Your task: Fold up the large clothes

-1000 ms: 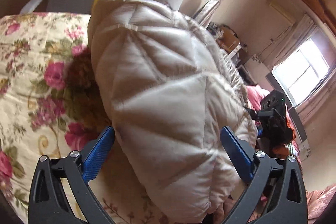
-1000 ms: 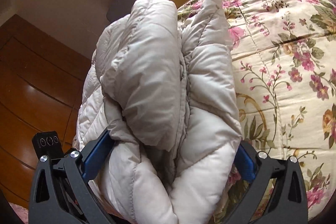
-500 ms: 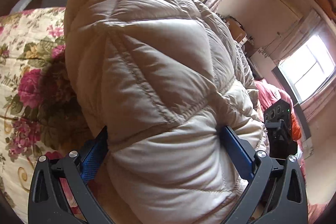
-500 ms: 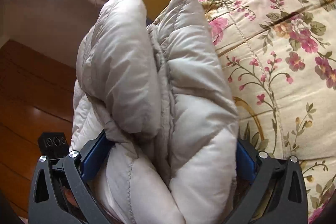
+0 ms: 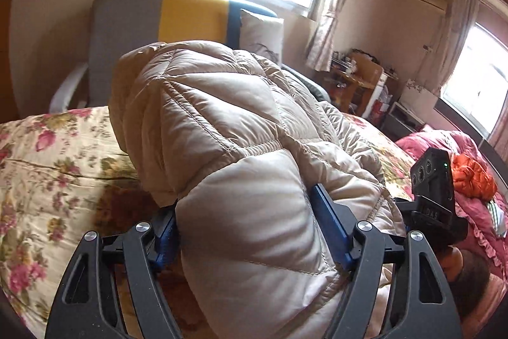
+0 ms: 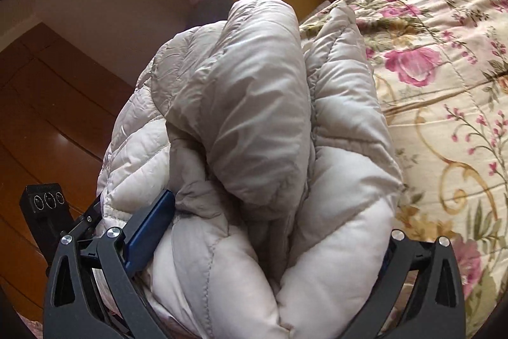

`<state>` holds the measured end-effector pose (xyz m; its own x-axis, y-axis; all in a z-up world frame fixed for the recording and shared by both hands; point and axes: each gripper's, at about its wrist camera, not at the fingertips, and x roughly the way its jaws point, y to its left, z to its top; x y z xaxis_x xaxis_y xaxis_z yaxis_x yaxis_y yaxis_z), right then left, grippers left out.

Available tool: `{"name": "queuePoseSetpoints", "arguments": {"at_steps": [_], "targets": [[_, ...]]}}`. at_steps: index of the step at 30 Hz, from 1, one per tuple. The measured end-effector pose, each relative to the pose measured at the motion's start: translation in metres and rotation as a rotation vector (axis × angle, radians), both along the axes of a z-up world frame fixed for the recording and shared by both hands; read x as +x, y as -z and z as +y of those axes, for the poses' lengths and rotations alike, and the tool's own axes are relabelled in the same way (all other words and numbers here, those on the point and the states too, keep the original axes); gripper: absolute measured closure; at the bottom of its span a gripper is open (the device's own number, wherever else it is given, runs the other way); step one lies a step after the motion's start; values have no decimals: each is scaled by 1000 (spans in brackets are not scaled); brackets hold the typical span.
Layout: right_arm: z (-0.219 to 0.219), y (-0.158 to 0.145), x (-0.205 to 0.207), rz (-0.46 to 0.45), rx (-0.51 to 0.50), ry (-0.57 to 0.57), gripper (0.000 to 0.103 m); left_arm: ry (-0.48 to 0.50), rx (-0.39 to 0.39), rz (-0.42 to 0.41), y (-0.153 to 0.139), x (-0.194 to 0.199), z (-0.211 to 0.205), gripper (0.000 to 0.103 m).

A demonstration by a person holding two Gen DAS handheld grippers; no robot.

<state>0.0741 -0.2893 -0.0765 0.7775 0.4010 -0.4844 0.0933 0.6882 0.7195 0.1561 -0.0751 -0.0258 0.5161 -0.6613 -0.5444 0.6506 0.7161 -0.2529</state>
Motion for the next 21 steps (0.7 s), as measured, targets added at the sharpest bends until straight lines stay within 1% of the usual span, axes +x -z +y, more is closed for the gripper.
{"name": "queuePoseSetpoints", "arguments": {"at_steps": [2, 3, 6, 9, 12, 15, 17, 18, 21], "targets": [[16, -4, 17, -23, -33, -16, 2, -39, 12, -11, 0, 10, 10, 29], [23, -5, 15, -43, -58, -30, 2, -61, 23, -22, 0, 16, 15, 29], [49, -12, 45, -75, -134, -67, 2, -118, 23, -28, 2, 36, 38, 29], [69, 2, 82, -45, -145, -119, 2, -182, 30, -20, 7, 58, 61, 29], [91, 10, 105, -60, -159, -138, 2, -223, 32, -14, 14, 76, 82, 29], [107, 19, 112, -56, -172, -137, 2, -264, 69, -24, 26, 91, 88, 26], [106, 23, 119, -46, -171, -115, 2, -282, 79, -33, 34, 93, 87, 18], [105, 26, 116, -47, -164, -106, 2, -296, 78, -38, 40, 93, 87, 13], [96, 33, 106, -31, -157, -78, 2, -314, 44, -21, 52, 88, 89, 13]]}}
